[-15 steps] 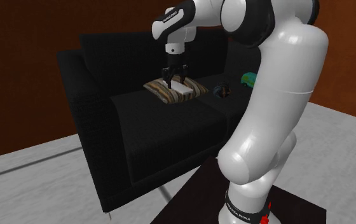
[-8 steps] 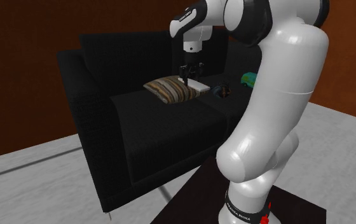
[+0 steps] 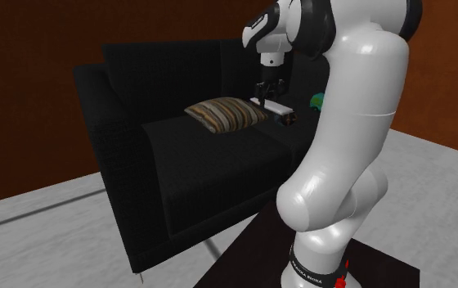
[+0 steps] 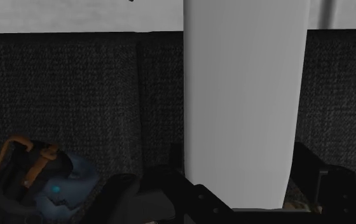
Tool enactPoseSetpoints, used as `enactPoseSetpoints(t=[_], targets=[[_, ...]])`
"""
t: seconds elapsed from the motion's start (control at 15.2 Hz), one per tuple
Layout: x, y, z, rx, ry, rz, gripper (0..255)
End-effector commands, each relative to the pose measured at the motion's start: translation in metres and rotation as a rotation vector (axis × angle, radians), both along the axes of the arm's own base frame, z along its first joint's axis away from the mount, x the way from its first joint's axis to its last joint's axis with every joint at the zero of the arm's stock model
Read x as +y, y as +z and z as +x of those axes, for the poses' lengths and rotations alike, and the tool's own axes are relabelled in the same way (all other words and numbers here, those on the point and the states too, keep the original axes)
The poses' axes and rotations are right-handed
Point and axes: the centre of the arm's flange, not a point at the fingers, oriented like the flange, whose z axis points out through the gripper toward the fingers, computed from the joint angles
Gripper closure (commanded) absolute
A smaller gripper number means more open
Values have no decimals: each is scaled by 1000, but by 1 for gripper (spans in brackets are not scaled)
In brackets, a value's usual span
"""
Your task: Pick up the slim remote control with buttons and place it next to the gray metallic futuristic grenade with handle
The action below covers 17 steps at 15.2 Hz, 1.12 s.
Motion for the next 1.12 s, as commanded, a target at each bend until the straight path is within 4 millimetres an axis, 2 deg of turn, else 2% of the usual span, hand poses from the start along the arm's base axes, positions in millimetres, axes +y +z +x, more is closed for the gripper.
enactPoseSetpoints(t=[0.0, 0.2, 1.06], targets=[[-24, 1, -14, 0, 2, -1, 255], [-56, 1, -33, 0, 2, -1, 255], [-56, -67, -33, 0, 2, -1, 255]])
